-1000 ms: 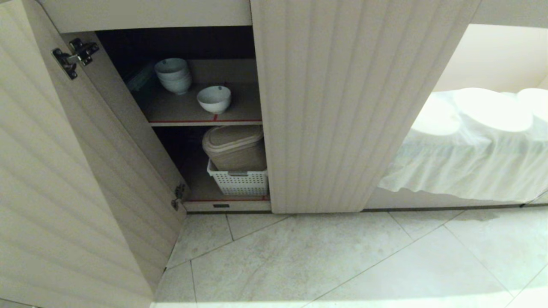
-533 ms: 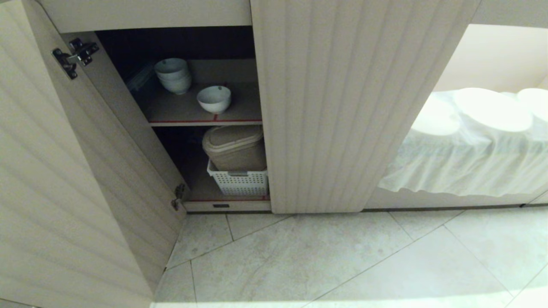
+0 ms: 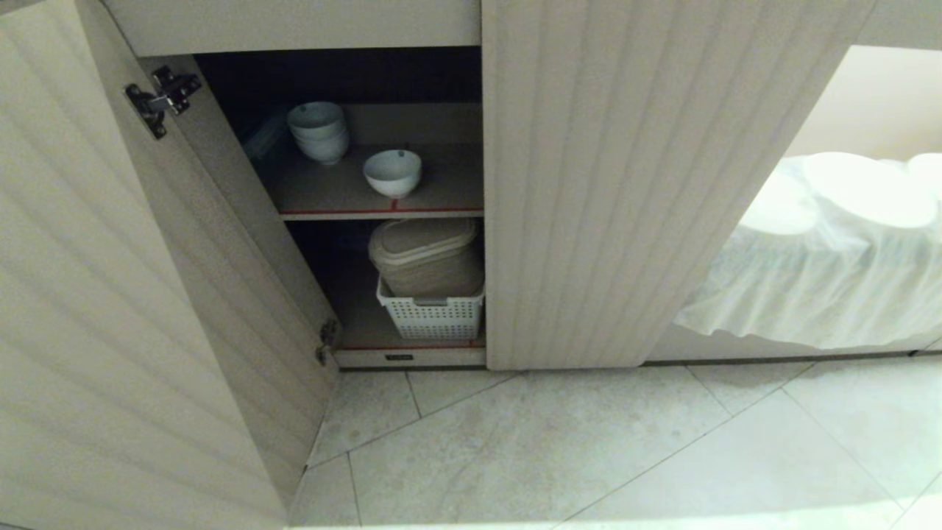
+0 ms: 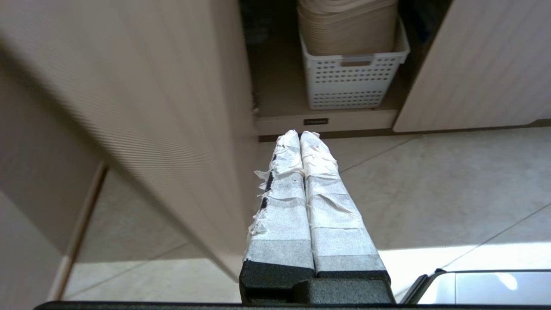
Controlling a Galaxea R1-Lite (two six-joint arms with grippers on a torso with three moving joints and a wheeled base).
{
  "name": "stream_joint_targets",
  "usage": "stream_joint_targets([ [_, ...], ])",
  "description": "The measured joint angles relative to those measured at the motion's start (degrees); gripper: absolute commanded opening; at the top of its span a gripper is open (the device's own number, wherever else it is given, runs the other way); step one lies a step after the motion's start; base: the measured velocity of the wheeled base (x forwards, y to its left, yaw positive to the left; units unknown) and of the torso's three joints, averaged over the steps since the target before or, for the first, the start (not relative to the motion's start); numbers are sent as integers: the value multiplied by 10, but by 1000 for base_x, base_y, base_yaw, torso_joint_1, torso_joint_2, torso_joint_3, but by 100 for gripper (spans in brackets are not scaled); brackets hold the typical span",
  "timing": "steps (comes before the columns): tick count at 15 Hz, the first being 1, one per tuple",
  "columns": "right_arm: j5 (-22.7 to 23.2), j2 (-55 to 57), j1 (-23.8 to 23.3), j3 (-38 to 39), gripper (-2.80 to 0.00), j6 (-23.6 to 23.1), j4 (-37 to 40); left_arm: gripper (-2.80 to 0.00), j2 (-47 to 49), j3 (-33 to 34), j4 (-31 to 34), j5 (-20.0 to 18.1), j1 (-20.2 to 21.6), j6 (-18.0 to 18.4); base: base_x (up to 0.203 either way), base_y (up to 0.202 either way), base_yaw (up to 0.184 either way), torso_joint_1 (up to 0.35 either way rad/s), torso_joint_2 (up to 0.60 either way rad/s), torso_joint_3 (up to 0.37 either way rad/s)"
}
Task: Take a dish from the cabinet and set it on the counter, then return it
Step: Close the cabinet door
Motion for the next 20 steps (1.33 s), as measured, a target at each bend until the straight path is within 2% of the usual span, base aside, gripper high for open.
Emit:
stream_joint_targets([
  [8, 0, 0, 0, 0, -280, 0, 0, -280, 0, 0, 0, 0, -1, 0, 0, 176, 1, 3, 3, 3],
  [15, 0, 0, 0, 0, -280, 0, 0, -280, 0, 0, 1, 0, -1, 8, 0, 0, 0, 0, 0, 0],
  [20, 0, 0, 0, 0, -280, 0, 0, -280, 0, 0, 1, 0, 0, -1, 0, 0, 0, 0, 0, 0],
])
